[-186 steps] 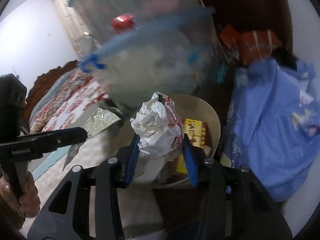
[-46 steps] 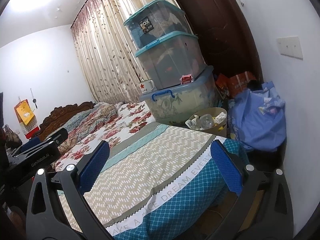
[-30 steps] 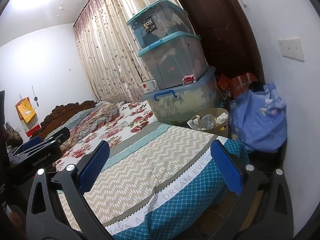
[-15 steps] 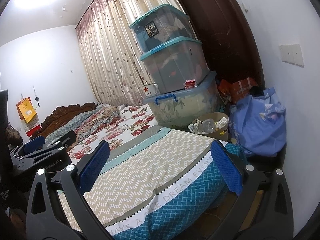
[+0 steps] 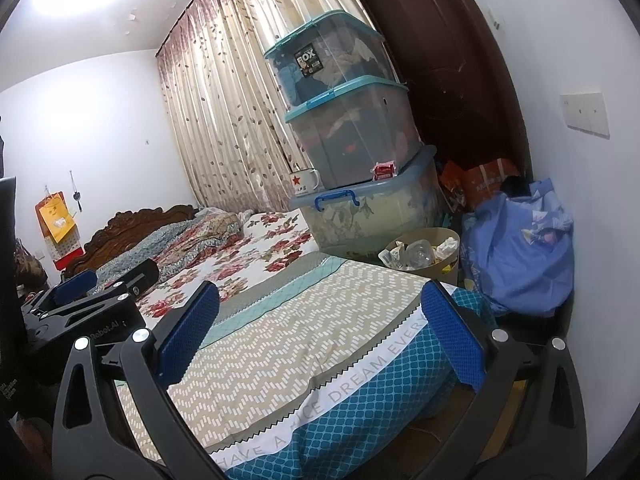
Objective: Collect trash
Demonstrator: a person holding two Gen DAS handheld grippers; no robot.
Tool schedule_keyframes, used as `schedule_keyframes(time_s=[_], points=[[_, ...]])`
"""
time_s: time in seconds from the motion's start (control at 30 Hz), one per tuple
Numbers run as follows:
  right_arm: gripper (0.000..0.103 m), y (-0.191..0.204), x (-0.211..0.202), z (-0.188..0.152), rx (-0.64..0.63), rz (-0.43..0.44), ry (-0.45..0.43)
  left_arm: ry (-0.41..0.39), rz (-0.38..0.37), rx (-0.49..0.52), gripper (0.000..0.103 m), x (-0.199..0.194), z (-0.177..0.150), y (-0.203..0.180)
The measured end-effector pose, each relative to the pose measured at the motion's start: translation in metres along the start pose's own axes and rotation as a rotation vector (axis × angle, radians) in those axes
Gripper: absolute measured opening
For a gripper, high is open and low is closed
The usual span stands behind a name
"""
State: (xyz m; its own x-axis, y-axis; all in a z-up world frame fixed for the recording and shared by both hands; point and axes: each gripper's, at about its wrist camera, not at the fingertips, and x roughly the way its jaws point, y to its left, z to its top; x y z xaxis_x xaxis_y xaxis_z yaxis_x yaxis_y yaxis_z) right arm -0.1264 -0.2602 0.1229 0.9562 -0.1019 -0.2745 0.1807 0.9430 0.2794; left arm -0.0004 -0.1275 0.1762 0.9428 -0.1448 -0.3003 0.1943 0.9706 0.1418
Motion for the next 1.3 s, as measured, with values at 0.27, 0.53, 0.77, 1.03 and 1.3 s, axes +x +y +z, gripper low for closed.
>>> schedule_keyframes(time_s=[0.27,0.53,0.77,1.03,1.3], points=[[0.100,0.002,-0.001,0.001,-0.004,0.005,-0.004,0.003,-0.018,0.013,0.094,0.000,-0.003,-0.006],[0.100,0.002,-0.001,0.001,-0.003,0.006,-0.001,0.003,-0.024,0.012,0.094,0.001,-0.004,-0.007],[0.100,0.002,0.000,0.001,-0.002,0.007,0.001,-0.002,-0.030,0.026,0.094,-0.001,-0.006,-0.011],[0.100,0.004,0.002,0.001,-0.001,0.011,0.010,-0.004,-0.028,0.026,0.094,-0.001,-0.007,-0.010],[0.100,0.002,0.005,0.000,0.000,0.011,0.015,-0.004,-0.020,0.032,0.094,-0.003,-0.008,-0.012]])
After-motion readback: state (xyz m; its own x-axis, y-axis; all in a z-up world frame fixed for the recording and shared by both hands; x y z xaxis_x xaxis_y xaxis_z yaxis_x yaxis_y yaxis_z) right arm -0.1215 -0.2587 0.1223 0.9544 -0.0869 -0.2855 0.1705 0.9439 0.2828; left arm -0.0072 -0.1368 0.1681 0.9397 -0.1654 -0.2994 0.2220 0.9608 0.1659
